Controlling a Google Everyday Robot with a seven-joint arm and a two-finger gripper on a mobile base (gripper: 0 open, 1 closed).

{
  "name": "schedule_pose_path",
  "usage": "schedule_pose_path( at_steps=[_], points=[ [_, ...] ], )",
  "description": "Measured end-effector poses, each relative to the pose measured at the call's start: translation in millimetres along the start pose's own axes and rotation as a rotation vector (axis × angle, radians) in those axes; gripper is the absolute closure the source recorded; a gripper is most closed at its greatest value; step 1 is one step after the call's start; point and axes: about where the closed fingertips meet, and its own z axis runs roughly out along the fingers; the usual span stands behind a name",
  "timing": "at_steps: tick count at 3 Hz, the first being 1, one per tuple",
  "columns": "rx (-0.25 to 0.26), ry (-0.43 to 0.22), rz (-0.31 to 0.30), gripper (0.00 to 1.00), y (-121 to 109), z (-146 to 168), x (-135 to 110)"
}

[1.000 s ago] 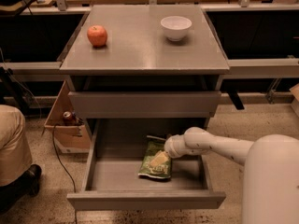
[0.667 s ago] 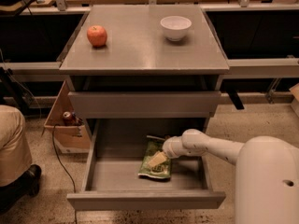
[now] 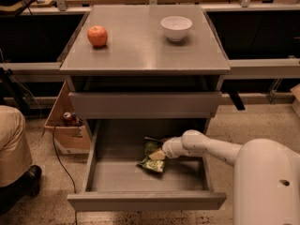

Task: Pick green jalapeno chip bag from middle drawer and place on counter

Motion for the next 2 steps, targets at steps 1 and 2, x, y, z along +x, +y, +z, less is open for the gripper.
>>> schedule_pose_path(
  at_steps=[1, 2],
  points=[
    [0.018, -0.023, -0.026, 0.72, 3.9, -12.2, -13.3],
    [0.017, -0.044, -0.058, 0.94, 18.6, -29.6, -28.2]
  ],
)
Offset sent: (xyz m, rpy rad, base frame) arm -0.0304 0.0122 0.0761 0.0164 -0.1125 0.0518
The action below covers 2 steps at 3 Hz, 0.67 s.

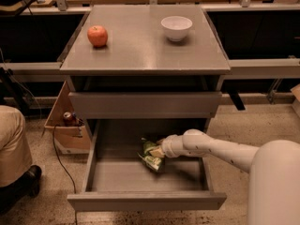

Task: Pick green jalapeno chip bag from middle drawer and place on counter

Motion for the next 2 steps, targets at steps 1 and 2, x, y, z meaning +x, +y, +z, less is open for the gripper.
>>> schedule_pose_path(
  at_steps=[1, 2],
  points=[
    [-0.045, -0.048, -0.017, 1.0, 24.4, -24.4, -13.5],
    [-0.091, -0.086, -0.039, 1.0, 51.1, -65.4, -27.7]
  ],
)
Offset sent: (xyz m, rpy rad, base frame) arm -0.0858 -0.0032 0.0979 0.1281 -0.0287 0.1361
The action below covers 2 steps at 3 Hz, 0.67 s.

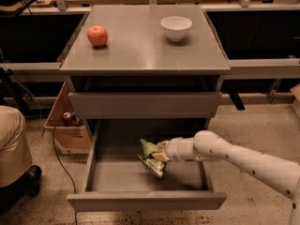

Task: Pick green jalapeno chip bag from middle drawer and place on counter

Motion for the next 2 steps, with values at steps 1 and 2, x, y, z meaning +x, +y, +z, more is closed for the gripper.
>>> schedule_pose_path(
  at_steps=[1, 2],
  points=[
    [-0.006, -0.007, -0.008, 1.0, 10.9, -26.0, -11.8],
    [0.023, 0.02, -0.001, 1.0, 4.3, -54.2, -18.6]
  ],
)
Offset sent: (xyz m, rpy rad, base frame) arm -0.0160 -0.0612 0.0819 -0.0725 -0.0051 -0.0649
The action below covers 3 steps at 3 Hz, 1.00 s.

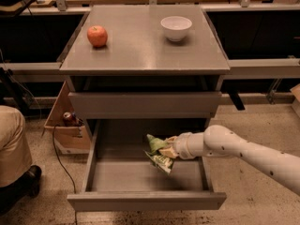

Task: Pick green jalapeno chip bag from middle drawer and place on counter

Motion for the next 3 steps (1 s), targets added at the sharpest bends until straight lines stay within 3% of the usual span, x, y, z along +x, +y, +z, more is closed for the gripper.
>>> schedule_pose_path(
  at_steps=[2, 3],
  points=[
    [0.138, 0.049, -0.013, 1.0, -53.6, -99.7, -26.4],
    [0.138, 0.049, -0.013, 1.0, -53.6, -99.7, -26.4]
  ],
)
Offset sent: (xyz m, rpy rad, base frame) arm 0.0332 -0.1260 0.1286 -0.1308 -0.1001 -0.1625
